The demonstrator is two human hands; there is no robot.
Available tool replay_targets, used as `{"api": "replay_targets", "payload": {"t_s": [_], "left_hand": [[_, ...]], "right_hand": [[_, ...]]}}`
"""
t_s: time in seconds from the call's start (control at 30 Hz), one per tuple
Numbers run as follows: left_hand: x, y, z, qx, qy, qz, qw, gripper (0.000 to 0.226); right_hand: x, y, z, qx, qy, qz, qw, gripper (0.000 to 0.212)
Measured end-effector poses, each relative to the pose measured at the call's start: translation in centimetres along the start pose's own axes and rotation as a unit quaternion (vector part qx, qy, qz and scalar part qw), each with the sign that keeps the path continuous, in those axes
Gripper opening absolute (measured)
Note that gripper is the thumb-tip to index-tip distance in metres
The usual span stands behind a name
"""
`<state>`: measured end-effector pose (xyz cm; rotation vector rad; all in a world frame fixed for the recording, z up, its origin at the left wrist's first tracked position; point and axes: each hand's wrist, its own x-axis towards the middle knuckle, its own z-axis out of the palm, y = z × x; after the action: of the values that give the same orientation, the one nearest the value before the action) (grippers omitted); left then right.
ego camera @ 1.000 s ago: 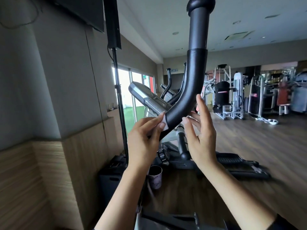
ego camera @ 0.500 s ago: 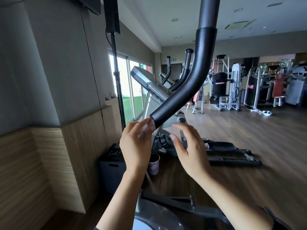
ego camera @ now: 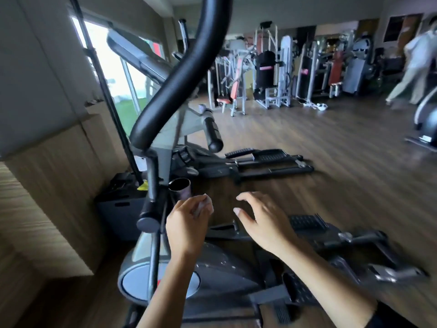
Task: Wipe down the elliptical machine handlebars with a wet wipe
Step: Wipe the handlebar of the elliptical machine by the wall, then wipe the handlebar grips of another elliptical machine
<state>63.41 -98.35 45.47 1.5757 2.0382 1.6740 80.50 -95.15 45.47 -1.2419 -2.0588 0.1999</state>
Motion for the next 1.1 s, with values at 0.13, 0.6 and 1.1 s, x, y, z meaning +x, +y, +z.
{"api": "replay_targets", "payload": {"t_s": [0.13,0.6,1.1], "left_hand": [[-3.3,0.0,5.1,-0.002,-0.096,-0.021,0.995,0.011],[-14.6,9.2,26.5,-0.032,-0.422,-0.006,0.906,0.011],[-22.6,32.4,58.1,-0.08,-0.522,0.058,0.847,0.012]], "right_hand": [[-4.0,4.5,-0.2,-0.037,-0.034,0.082,0.995,0.031],[-14.9,23.3,-8.3,-0.025,0.0,0.395,0.918,0.059],[-18.5,53.0,-30.8,-0.142,0.034,0.479,0.865,0.036]]}}
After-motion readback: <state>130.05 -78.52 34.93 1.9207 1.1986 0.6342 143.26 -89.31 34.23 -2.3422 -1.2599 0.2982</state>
